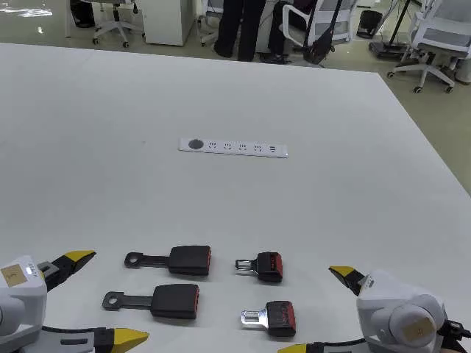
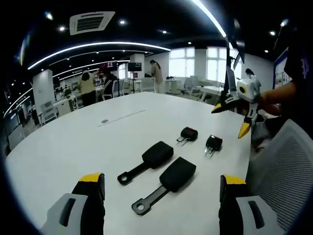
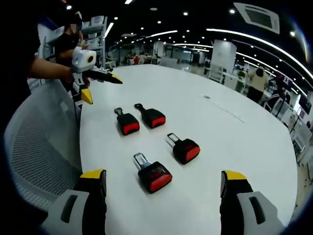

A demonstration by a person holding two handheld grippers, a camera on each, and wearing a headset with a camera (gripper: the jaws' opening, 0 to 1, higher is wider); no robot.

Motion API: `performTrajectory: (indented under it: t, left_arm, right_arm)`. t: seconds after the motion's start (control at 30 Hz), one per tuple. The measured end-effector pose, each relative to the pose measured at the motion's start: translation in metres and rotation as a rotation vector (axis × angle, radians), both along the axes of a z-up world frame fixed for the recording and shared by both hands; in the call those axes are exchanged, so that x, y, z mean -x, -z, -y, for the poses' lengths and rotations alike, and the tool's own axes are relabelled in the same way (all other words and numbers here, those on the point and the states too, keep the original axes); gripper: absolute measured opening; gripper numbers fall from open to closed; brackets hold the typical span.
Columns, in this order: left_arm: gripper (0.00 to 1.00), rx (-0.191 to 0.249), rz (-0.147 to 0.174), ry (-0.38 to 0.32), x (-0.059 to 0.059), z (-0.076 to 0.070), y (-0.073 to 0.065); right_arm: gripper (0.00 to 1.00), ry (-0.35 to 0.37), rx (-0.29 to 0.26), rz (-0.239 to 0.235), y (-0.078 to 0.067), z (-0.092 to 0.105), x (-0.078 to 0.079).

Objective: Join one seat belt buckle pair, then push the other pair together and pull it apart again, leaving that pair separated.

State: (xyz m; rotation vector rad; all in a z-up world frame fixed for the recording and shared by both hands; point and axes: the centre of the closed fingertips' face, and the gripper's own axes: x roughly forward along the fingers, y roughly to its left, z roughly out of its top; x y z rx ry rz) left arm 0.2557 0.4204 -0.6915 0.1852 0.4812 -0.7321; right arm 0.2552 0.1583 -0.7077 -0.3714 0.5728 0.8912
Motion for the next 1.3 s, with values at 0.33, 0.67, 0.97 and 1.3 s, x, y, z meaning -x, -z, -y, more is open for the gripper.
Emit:
performTrajectory:
  t: [0.33, 0.67, 0.97, 1.3]
  left_arm:
    - [1.0, 0.013, 0.004, 0.011, 0.001, 0.004, -0.002]
    - [1.0, 0.013, 0.01, 0.014, 0.005, 0.011, -0.009]
    - [1.0, 0.012, 0.012, 0.018, 0.005, 0.011, -0.009]
    - [1.0, 0.005, 0.012, 0.021, 0.005, 0.01, -0.009]
  right_arm:
    - [0.99, 0.001, -0.001, 0.003, -0.001, 0.0, -0.001]
    - [0.99, -0.001, -0.001, 0.003, -0.002, -0.001, 0.0]
    - [0.99, 0.0, 0.002, 0.006, -0.002, -0.001, 0.0]
    - [0.99, 0.002, 0.001, 0.008, -0.002, 0.001, 0.0]
